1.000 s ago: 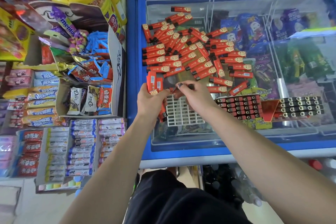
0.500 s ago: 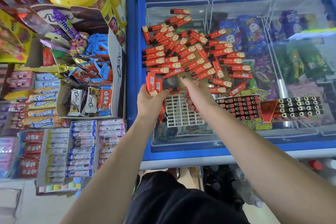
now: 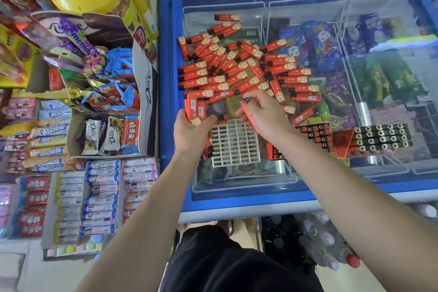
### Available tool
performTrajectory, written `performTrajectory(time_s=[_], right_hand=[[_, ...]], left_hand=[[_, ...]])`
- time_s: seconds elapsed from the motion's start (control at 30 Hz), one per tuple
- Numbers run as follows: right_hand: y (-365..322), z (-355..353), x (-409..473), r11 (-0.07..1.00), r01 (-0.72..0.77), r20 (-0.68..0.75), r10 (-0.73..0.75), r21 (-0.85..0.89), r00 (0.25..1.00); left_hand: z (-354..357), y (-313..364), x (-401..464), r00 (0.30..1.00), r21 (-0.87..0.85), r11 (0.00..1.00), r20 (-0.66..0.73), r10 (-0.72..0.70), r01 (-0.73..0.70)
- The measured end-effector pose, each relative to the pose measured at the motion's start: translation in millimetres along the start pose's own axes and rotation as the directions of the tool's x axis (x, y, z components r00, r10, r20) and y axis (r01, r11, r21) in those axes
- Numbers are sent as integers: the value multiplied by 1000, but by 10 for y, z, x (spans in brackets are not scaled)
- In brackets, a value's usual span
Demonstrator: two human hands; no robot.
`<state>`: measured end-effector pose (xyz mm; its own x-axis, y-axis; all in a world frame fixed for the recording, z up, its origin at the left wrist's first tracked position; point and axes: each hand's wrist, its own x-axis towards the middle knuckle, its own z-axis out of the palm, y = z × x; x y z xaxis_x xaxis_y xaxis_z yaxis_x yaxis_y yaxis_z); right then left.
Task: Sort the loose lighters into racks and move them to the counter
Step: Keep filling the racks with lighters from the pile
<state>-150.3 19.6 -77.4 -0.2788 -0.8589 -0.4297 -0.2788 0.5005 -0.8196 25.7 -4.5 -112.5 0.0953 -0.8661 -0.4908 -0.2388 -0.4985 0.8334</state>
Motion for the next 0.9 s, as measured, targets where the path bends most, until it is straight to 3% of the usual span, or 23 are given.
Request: performTrajectory(time_s=[0.33, 0.53, 0.73, 0.9], right_hand=[[57, -69, -2, 938, 180, -16, -193, -297, 981], [47, -79, 41, 935, 158, 0, -167, -317, 986], [79, 2, 81, 935, 113, -74, -146, -336, 987], [109, 85, 71, 958, 43, -4, -46, -282, 999]], left_hand=[[-7, 12, 4, 1000, -17, 1000, 22, -22, 22], [-8, -2, 25, 999, -22, 999, 38, -29, 30], [-16, -24, 36, 998, -11, 999, 47, -36, 36], [-21, -15, 37, 999, 8, 1000, 44, -20, 19]])
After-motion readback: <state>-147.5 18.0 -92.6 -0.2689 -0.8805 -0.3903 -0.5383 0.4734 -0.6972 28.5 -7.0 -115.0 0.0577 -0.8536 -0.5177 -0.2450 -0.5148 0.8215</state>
